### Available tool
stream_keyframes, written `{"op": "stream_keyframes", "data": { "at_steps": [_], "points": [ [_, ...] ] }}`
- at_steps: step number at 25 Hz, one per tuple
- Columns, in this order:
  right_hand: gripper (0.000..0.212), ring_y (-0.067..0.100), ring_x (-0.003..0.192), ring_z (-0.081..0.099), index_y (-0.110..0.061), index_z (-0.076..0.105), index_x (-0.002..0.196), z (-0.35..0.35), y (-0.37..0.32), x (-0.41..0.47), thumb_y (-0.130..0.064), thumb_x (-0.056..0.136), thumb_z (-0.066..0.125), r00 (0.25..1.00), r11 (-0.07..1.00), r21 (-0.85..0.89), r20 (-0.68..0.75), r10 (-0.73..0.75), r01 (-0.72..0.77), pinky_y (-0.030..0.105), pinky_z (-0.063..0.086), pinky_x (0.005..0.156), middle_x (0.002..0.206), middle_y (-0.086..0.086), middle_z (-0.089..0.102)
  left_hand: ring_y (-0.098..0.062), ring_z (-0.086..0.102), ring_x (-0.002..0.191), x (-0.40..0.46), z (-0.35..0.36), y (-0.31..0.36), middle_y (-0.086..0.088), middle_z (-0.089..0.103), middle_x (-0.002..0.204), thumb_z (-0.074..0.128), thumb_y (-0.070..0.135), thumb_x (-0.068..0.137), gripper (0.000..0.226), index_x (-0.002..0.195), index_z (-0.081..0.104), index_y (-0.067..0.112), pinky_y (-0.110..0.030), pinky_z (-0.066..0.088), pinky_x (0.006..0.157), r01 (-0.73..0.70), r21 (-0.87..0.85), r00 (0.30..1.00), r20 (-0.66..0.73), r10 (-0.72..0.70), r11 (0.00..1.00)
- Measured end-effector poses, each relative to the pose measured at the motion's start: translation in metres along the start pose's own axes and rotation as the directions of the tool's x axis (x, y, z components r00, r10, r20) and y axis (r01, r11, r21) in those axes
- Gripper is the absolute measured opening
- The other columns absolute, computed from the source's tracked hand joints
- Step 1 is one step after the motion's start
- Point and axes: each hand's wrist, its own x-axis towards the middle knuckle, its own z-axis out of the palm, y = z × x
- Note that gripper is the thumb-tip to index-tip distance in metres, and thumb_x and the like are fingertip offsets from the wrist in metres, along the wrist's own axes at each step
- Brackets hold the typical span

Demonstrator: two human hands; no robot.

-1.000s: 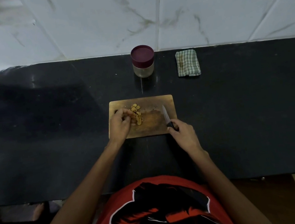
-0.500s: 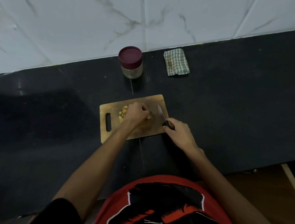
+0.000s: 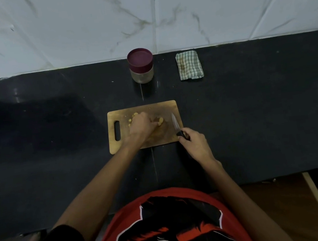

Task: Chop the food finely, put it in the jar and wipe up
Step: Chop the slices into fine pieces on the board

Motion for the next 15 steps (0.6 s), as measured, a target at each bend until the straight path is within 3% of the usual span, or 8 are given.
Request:
{"op": "stream_keyframes", "data": {
  "at_steps": [1, 3, 6, 12, 15],
  "points": [
    [0.033, 0.018, 0.092, 0.063, -0.022, 0.058, 0.13, 0.0, 0.0, 0.0, -0.025, 0.098, 0.055, 1.0, 1.0, -0.002, 0.002, 0.003, -0.003, 0.038, 0.053, 0.081, 0.103, 0.0, 0.066, -0.017, 0.066, 0.084, 0.001, -0.001, -0.001, -0.005, 0.07, 0.092, 0.068, 0.022, 0.085, 0.015, 0.095, 0.069, 0.011, -0.034, 0.056, 0.076, -0.059, 0.004, 0.998, 0.002, 0.059, 0.998],
    [0.033, 0.018, 0.094, 0.063, -0.022, 0.057, 0.131, 0.001, -0.001, 0.0, -0.026, 0.098, 0.055, 1.0, 1.0, -0.007, 0.018, 0.009, -0.009, 0.038, 0.054, 0.082, 0.104, 0.0, 0.066, -0.018, 0.063, 0.103, 0.003, -0.006, -0.001, -0.003, 0.064, 0.117, 0.066, 0.013, 0.084, 0.032, 0.116, 0.063, 0.017, -0.035, 0.053, 0.089, -0.234, 0.044, 0.971, 0.064, 0.231, 0.971],
    [0.034, 0.019, 0.092, 0.065, -0.023, 0.056, 0.132, 0.001, -0.003, 0.001, -0.028, 0.098, 0.055, 1.0, 1.0, -0.023, 0.023, -0.002, 0.002, 0.042, 0.056, 0.081, 0.104, 0.002, 0.066, -0.018, 0.055, 0.115, 0.003, -0.011, 0.004, -0.003, 0.055, 0.131, 0.059, 0.008, 0.089, 0.039, 0.126, 0.058, 0.019, -0.032, 0.045, 0.098, -0.373, 0.087, 0.922, 0.144, 0.359, 0.924],
    [0.036, 0.024, 0.092, 0.067, -0.023, 0.051, 0.136, -0.001, -0.009, 0.003, -0.027, 0.1, 0.051, 0.998, 0.999, -0.042, 0.057, -0.017, 0.02, 0.043, 0.059, 0.075, 0.11, 0.007, 0.065, -0.017, 0.059, 0.103, -0.003, 0.012, -0.001, -0.005, 0.062, 0.117, 0.065, 0.01, 0.085, 0.033, 0.117, 0.063, 0.014, -0.026, 0.047, 0.091, -0.295, -0.046, 0.955, -0.047, 0.293, 0.954],
    [0.032, 0.02, 0.081, 0.066, -0.023, 0.047, 0.134, 0.002, -0.015, 0.004, -0.024, 0.102, 0.047, 0.996, 1.0, -0.014, 0.086, -0.002, 0.003, 0.026, 0.054, 0.051, 0.112, 0.007, 0.06, -0.017, 0.058, 0.104, -0.008, 0.022, -0.003, -0.006, 0.061, 0.116, 0.069, 0.013, 0.082, 0.044, 0.125, 0.057, 0.013, -0.029, 0.048, 0.093, -0.281, -0.089, 0.956, -0.108, 0.271, 0.956]
  ]
}}
